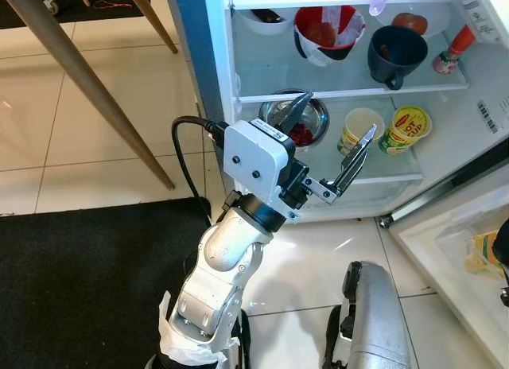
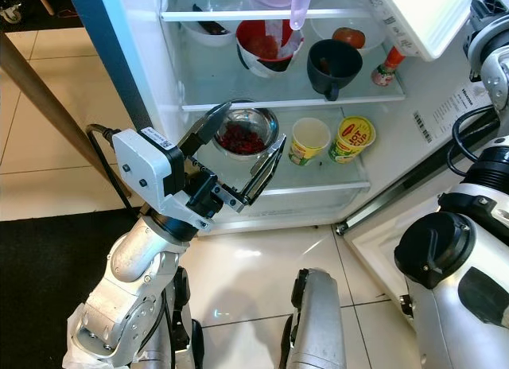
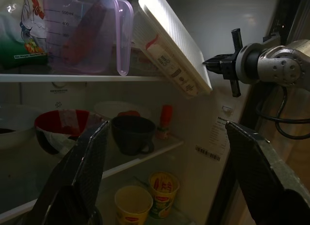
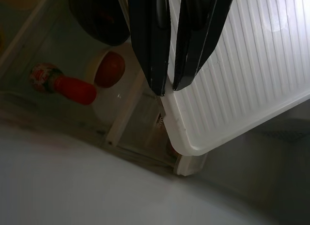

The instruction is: Restocking fridge

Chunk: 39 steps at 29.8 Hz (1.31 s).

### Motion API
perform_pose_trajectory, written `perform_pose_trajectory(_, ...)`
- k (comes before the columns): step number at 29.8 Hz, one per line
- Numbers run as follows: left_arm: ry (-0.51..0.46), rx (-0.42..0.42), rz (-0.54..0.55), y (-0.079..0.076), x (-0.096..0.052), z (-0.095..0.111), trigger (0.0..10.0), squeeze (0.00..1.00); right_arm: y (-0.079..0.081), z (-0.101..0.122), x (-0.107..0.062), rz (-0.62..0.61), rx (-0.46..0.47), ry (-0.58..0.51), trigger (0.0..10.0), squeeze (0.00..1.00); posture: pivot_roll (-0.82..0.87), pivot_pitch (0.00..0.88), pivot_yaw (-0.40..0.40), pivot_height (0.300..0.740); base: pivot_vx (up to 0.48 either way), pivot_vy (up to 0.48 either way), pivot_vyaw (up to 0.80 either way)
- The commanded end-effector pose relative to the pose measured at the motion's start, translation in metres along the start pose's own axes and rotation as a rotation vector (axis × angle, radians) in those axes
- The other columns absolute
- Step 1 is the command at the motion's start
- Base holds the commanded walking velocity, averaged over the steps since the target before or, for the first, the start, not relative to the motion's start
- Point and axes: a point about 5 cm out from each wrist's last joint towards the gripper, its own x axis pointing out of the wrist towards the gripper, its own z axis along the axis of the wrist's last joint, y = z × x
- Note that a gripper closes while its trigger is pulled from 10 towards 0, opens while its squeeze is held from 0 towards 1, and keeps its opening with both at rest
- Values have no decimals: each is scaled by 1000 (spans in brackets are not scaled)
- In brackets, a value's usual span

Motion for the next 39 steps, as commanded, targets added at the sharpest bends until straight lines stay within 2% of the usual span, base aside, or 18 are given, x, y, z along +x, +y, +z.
perform_pose_trajectory(1,-14,-22,-20,-6,1,-1,10000,0,-14,27,-4,-57,42,-105,0,0,-42,380,3,556,0,0,0)
perform_pose_trajectory(8,-15,-23,-22,-6,2,-1,10000,0,-10,29,-3,-43,45,-122,0,0,-44,378,3,556,0,0,0)
perform_pose_trajectory(13,-19,-25,-26,-7,3,-2,10000,0,0,30,1,-44,27,-149,0,0,-45,377,3,556,0,0,0)
perform_pose_trajectory(29,-21,-24,-27,-8,3,-3,10000,0,11,33,8,-21,73,-192,0,0,-46,366,-7,556,0,0,0)
perform_pose_trajectory(39,-24,-23,-29,-9,4,-3,10000,0,14,22,11,-7,61,-156,0,0,-47,356,-10,556,0,0,0)
